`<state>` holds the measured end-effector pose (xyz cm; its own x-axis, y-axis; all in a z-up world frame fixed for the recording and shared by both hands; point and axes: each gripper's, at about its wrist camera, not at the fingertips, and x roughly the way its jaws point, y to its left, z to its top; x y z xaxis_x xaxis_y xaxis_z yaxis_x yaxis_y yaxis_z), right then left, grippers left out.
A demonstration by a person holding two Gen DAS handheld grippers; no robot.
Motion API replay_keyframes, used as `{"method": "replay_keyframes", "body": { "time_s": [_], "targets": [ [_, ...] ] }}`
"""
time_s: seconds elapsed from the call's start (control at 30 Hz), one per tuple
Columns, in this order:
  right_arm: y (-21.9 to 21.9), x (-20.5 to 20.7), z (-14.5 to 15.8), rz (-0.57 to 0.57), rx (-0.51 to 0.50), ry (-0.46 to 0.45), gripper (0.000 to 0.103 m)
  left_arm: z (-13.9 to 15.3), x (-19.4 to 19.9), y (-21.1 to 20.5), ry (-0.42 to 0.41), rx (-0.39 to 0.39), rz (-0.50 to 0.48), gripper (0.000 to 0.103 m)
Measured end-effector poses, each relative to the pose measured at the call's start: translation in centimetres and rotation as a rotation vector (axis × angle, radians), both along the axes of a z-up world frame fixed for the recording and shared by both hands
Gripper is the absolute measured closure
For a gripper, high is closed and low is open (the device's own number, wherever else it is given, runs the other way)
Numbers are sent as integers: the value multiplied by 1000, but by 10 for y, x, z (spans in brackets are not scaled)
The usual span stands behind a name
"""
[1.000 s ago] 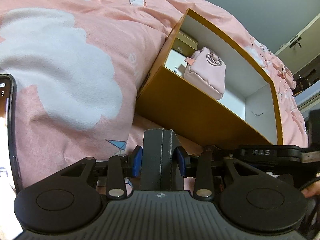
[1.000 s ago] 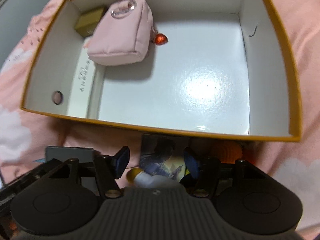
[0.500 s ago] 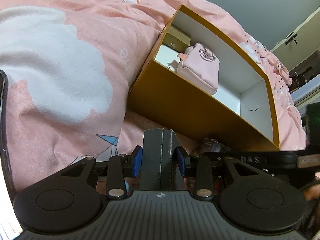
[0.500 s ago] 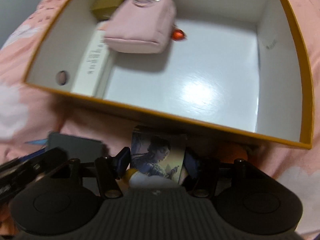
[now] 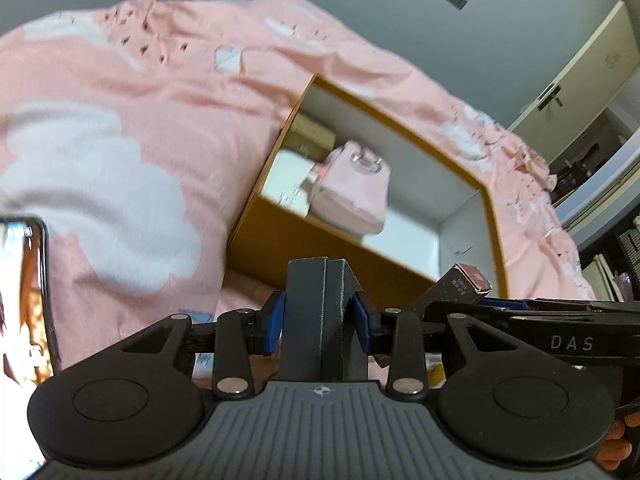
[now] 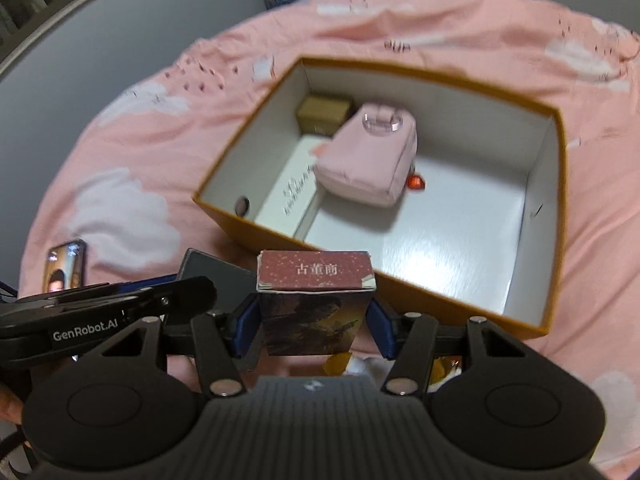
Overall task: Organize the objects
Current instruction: 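Lift the painted-cover box with the right gripper and carry it over the box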
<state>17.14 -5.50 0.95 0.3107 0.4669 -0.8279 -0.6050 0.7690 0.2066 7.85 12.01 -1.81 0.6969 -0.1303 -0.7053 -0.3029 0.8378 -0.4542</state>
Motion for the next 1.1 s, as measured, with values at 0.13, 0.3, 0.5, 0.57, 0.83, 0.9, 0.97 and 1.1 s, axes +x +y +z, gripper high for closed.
{"method": "replay_keyframes", "body": {
  "time_s": [0.13,0.3,0.5,0.57,0.83,0.9,0.97,1.1],
  "targets": [
    [-7,1,17,-6,49,-33,44,14,1,-2,-46,11,-2,62],
    [-19,3,36,-17,116,-92,44,31,9,-5,-110,23,2,62],
    [-35,15,56,-74,170,-163,44,47,27,-15,-194,40,-4,62],
    [-39,21,59,-100,175,-178,44,49,35,-20,-215,48,-10,62],
    [-50,56,42,-209,131,-149,44,31,73,-38,-231,82,-39,62],
    [-51,62,35,-228,116,-134,44,22,82,-40,-210,69,-50,62],
    [-53,67,29,-238,100,-122,44,14,88,-42,-188,63,-65,62],
    [-52,75,16,-255,59,-102,44,-1,102,-43,-139,38,-87,62]
  ]
}}
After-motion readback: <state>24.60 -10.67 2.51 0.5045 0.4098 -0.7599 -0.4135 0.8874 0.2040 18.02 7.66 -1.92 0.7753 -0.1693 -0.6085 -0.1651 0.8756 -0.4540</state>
